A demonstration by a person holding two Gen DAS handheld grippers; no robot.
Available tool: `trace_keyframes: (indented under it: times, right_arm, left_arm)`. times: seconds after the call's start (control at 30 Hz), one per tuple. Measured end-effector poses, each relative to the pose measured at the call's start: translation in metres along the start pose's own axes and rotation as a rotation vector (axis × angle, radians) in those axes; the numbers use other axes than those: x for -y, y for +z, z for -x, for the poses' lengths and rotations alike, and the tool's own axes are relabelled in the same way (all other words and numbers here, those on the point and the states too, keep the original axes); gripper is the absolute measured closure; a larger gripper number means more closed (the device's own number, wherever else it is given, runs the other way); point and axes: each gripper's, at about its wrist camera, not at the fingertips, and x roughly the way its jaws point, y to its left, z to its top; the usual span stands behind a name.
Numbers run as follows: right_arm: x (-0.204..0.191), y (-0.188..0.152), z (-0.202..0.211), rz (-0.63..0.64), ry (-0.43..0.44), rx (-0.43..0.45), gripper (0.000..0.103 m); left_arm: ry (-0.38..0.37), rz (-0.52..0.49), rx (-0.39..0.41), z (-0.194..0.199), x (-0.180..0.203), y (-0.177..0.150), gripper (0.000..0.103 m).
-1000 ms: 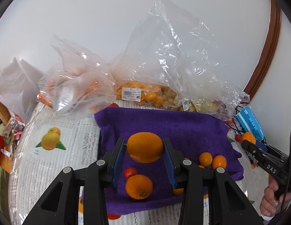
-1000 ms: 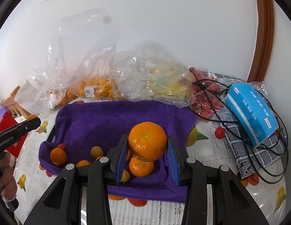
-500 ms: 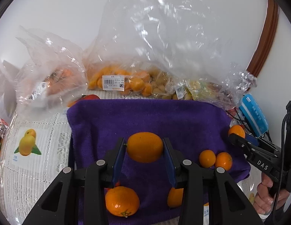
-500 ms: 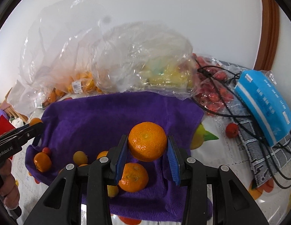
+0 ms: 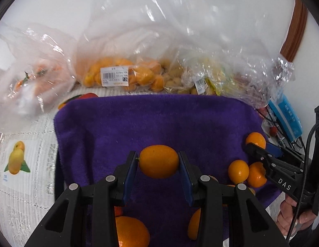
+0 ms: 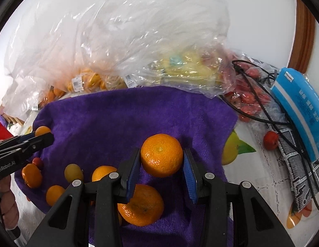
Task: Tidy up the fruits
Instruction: 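Lower both held fruits onto the towel and open both tools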
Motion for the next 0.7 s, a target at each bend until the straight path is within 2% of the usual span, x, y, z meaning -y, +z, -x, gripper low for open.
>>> trace_keyframes:
  times: [0.27, 0.53, 0.7]
  right_arm:
    - [-0.013, -0.004, -0.008, 0.065, -0.026, -0.004, 0.062]
    - [-0.015, -0.004, -0.009, 0.057, -0.013, -0.012, 0.062]
    - [-0.015, -0.002, -0.001, 0.039, -0.022, -0.016, 0.057]
  left_arm:
    - [0.009, -0.003, -0.032, -0.014, 0.002, -0.006, 0.065]
    - [0.017, 0.006, -0.06, -0.022, -0.002, -0.012, 0.065]
    - [0.023, 0.019, -0.066, -0.015, -0.001, -0.012, 0.063]
